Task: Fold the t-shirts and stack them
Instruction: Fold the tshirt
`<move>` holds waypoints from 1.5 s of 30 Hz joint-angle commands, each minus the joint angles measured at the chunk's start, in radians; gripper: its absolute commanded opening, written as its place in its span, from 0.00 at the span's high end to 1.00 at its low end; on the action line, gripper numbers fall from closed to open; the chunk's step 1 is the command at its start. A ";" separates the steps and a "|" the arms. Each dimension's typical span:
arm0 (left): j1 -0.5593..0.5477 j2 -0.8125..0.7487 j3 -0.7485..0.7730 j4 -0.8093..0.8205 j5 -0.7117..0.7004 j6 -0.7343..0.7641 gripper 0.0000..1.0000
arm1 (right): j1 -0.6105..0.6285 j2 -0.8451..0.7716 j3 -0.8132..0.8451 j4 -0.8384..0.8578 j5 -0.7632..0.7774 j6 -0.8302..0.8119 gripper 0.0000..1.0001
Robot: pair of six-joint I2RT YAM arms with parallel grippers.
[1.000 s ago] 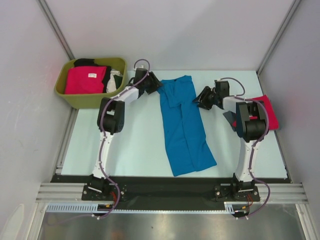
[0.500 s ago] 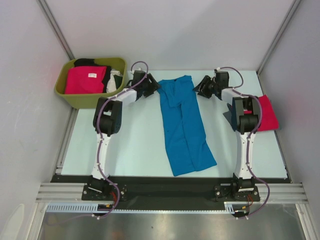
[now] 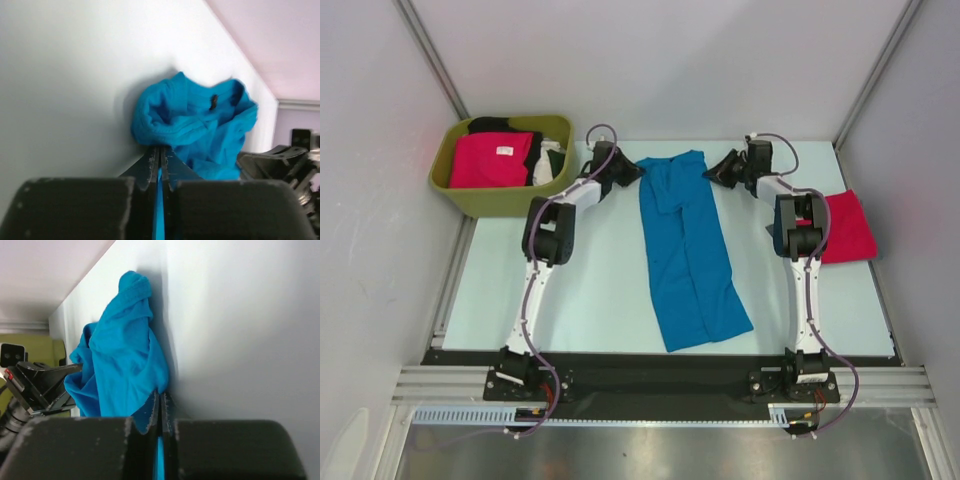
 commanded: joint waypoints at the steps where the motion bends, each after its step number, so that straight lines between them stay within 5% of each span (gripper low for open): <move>1: 0.005 0.061 0.066 0.074 -0.014 -0.077 0.99 | -0.045 0.028 0.005 -0.026 0.055 0.059 1.00; 7: 0.005 0.228 0.325 0.117 -0.040 -0.130 0.96 | -0.119 -0.026 -0.107 0.080 0.106 0.113 1.00; 8: 0.005 0.242 0.345 0.137 -0.039 -0.140 0.83 | -0.122 -0.030 -0.111 0.084 0.104 0.113 1.00; 9: 0.005 0.248 0.369 0.137 -0.039 -0.140 0.48 | -0.123 -0.027 -0.107 0.085 0.097 0.111 1.00; 12: 0.004 0.198 0.318 0.142 -0.047 -0.045 0.27 | -0.128 -0.018 -0.100 0.087 0.057 0.107 0.99; 14: 0.002 0.108 0.249 0.166 -0.044 0.006 0.28 | -0.126 -0.015 -0.100 0.100 0.035 0.111 0.79; 16: -0.004 0.048 0.161 0.181 -0.050 0.078 0.32 | -0.122 -0.016 -0.098 0.101 0.026 0.114 0.75; 21: -0.050 -0.011 0.181 0.169 -0.021 0.169 0.45 | -0.108 -0.033 -0.107 0.078 0.057 0.088 0.75; 28: -0.098 0.021 0.201 0.206 0.001 0.094 0.58 | -0.111 -0.035 -0.124 0.100 0.031 0.108 0.75; 45: -0.131 0.055 0.228 0.083 -0.077 0.081 0.45 | -0.119 -0.053 -0.158 0.134 0.006 0.124 0.75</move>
